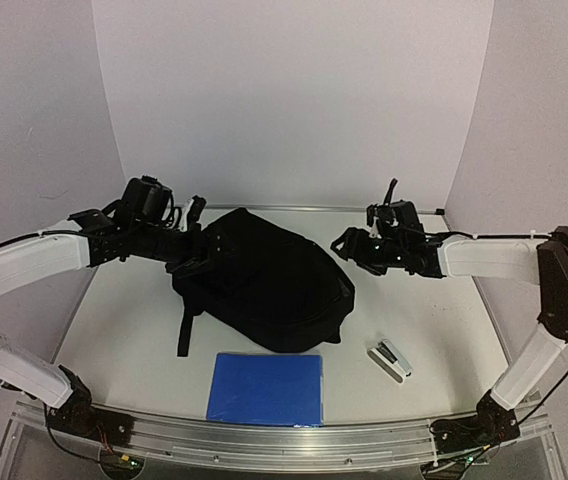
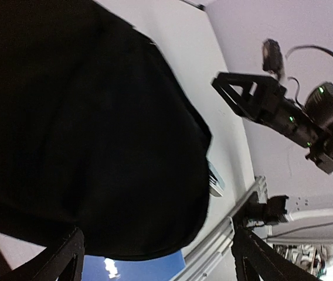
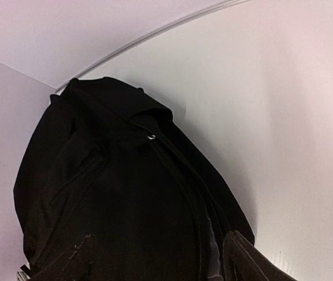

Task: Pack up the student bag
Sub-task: Adjust the student bag at the center of the board.

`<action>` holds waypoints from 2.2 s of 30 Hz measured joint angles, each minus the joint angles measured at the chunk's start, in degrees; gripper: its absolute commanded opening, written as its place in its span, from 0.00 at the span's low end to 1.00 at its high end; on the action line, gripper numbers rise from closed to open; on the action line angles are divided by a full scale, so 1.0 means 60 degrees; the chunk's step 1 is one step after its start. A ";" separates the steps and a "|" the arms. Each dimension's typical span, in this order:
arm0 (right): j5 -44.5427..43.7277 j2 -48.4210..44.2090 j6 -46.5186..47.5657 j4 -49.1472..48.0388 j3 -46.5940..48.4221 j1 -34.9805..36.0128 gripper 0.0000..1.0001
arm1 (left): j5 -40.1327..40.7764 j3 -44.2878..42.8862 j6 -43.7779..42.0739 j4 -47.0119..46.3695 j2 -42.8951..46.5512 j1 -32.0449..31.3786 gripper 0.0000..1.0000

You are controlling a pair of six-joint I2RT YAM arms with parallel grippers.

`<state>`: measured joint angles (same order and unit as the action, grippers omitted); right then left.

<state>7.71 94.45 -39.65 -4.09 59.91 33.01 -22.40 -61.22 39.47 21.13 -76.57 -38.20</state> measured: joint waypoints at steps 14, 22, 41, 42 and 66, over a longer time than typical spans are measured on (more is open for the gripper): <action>0.0528 0.0853 0.0469 0.0350 -0.0153 -0.0040 0.54 | 0.0431 0.1723 0.1450 0.0467 0.0114 0.1033 0.89; 0.0814 0.0964 0.0441 0.0207 -0.0614 -0.0040 0.42 | 0.0246 0.1747 0.1626 -0.0002 -0.0660 0.1046 0.50; 0.1545 0.0506 -0.0145 -0.0234 -0.1685 -0.0058 0.00 | -0.0388 0.0746 0.0734 -0.1117 -0.2802 0.1912 0.00; 0.1594 0.0341 -0.0192 -0.0232 -0.1778 -0.0052 0.00 | -0.0476 0.0514 0.0576 -0.1133 -0.3031 0.2045 0.00; 0.0388 0.1006 0.1946 0.2036 0.2288 0.0069 0.52 | -0.1296 -0.0889 -0.0810 -0.1321 -0.3008 0.3188 0.64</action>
<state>10.04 100.49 -27.98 8.13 73.64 33.43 -30.18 -66.55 34.61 13.21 -94.62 -19.07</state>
